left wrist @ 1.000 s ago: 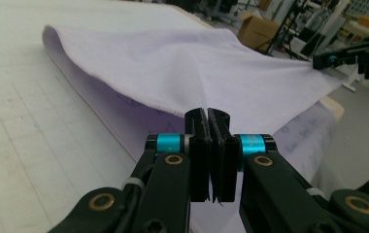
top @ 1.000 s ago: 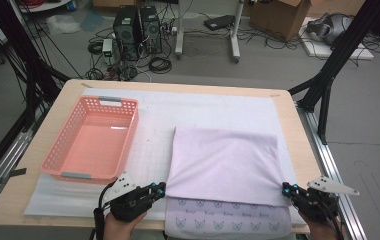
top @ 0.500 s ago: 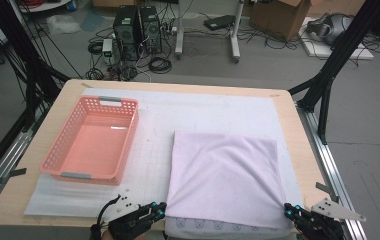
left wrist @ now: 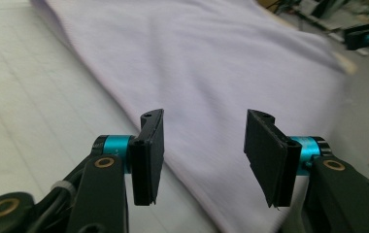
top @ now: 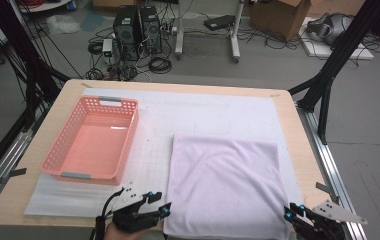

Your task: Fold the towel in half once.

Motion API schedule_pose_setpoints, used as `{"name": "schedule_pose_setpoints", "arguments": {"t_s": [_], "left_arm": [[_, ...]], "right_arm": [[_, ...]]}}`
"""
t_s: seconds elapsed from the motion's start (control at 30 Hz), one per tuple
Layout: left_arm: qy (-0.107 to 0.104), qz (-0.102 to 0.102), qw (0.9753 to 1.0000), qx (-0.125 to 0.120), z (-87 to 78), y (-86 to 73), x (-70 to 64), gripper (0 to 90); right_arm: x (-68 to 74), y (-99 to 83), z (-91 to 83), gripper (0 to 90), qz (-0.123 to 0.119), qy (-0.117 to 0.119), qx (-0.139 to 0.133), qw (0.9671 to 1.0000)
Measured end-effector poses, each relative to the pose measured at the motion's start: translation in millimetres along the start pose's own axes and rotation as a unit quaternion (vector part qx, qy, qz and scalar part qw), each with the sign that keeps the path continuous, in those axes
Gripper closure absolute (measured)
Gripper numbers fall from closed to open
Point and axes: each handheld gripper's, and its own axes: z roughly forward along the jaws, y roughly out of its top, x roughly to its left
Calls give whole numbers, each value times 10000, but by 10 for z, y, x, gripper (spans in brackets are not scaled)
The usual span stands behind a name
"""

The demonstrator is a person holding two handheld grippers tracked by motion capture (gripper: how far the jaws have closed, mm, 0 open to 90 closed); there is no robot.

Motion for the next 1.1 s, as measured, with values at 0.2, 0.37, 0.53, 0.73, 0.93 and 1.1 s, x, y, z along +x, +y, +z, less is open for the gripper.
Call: {"name": "schedule_pose_setpoints", "arguments": {"t_s": [0.2,0.37,0.53,0.73,0.93,1.1], "left_arm": [[118,-298,9983,485,419,211,226,477],[189,-333,9986,358,609,327,348,471],[74,2,9998,-162,751,432,456,413],[239,-69,9991,-356,893,642,617,433],[462,-118,9986,-242,1088,839,800,383],[554,-279,9977,-266,1205,980,953,367]], "right_arm": [[-43,225,428,627,-175,-41,170,9997],[-149,407,604,588,-135,-89,47,9999],[-309,516,688,570,-99,90,-98,9999],[-531,607,812,524,74,248,-182,9995],[-730,722,994,391,345,181,-128,9992],[-906,837,1153,360,565,163,-152,9982]]}}
